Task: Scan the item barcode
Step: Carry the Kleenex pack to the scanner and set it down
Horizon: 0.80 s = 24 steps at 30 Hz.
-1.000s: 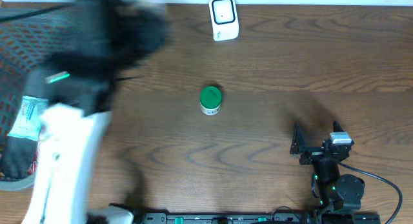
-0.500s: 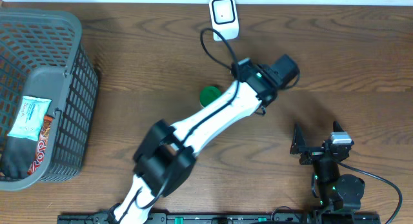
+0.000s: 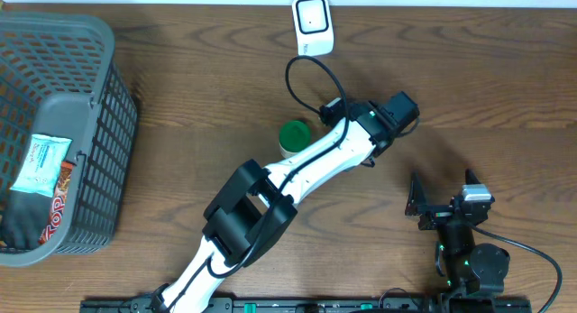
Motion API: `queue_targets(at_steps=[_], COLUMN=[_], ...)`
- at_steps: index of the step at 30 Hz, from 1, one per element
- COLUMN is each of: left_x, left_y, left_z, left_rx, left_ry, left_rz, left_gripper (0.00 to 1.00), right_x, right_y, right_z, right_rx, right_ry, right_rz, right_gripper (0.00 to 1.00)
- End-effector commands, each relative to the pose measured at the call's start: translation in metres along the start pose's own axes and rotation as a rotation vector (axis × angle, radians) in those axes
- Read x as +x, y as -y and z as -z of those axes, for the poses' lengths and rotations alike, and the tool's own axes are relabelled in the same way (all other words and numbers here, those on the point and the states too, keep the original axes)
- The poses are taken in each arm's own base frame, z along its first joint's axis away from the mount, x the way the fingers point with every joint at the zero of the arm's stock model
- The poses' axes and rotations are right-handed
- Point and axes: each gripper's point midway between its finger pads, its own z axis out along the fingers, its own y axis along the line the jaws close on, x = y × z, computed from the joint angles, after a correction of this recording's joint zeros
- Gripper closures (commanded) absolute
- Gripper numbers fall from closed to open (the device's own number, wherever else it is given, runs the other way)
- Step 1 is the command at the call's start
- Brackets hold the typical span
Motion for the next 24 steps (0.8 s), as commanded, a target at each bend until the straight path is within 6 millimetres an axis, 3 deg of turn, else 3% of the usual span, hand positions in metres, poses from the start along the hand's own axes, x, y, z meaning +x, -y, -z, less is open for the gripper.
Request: queue_targets(at_steps=[1,12,15,22,24], left_x=[-0.016,-0.042,-0.037,-0.011,-0.013], left_y=[-0.001,-0.003,-0.004,-0.004,0.002], left_z=[0.006,0.012,0.01,0.014,0.023], left_rx=[-0.007,-0.045,-0.047,-0.047,-0.03], left_ry=[0.111,0.266,0.242,0.199,0.209], left_rz=[-0.078,-0.225,-0.234,-0.334,-0.387], left_gripper=[0.42,0.43,0.41,0.23,0.2], right_x=[0.001,0.001,0.001,0.001,0.001], right_y=[-0.002,-0.002,-0.002,-0.002,-0.002], right_z=[0.0,0.0,0.0,0.0,0.0], right_rx=[-0.006,-0.006,-0.006,-0.006,-0.006], right_ry=[-0.001,-0.001,-0.001,-0.001,-0.001], right_rz=[-0.009,-0.009,-0.009,-0.009,-0.009], right_gripper=[0.01,0.01,0.01,0.01,0.01])
